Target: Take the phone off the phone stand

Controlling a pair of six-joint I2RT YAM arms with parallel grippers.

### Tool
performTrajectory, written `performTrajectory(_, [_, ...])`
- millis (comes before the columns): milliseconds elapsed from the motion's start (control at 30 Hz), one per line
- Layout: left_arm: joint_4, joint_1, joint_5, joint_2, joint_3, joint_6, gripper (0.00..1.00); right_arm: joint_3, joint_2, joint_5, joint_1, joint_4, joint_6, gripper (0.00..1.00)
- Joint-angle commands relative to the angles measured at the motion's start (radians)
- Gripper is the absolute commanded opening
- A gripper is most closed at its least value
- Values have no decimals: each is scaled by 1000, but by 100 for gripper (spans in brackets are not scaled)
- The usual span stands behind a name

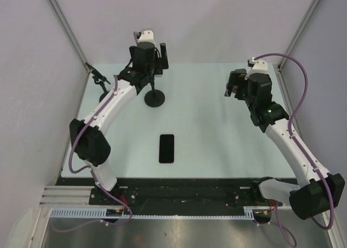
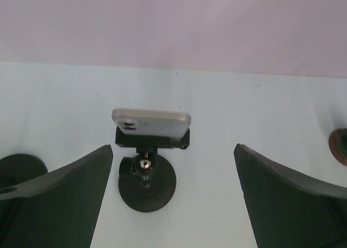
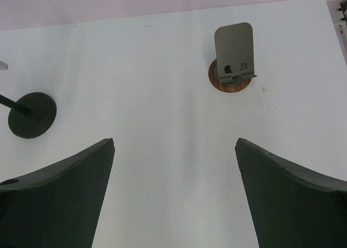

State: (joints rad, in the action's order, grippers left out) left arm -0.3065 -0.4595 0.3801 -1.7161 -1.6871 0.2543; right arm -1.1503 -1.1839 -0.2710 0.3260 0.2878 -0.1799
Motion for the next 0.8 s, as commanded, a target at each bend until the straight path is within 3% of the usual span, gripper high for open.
performTrajectory(0, [1, 12, 91, -106, -134, -76, 100, 15, 53, 13, 10, 17, -1, 100])
performTrajectory(300, [1, 41, 128, -233, -232, -98, 100, 40, 84, 26, 8, 40, 2, 100])
performTrajectory(567, [3, 62, 49, -327, -336, -115, 100, 47, 86, 47, 10, 44, 19, 100])
performTrajectory(767, [1, 67, -49, -318, -306, -96, 87, 50, 90, 53, 7, 45, 17, 100])
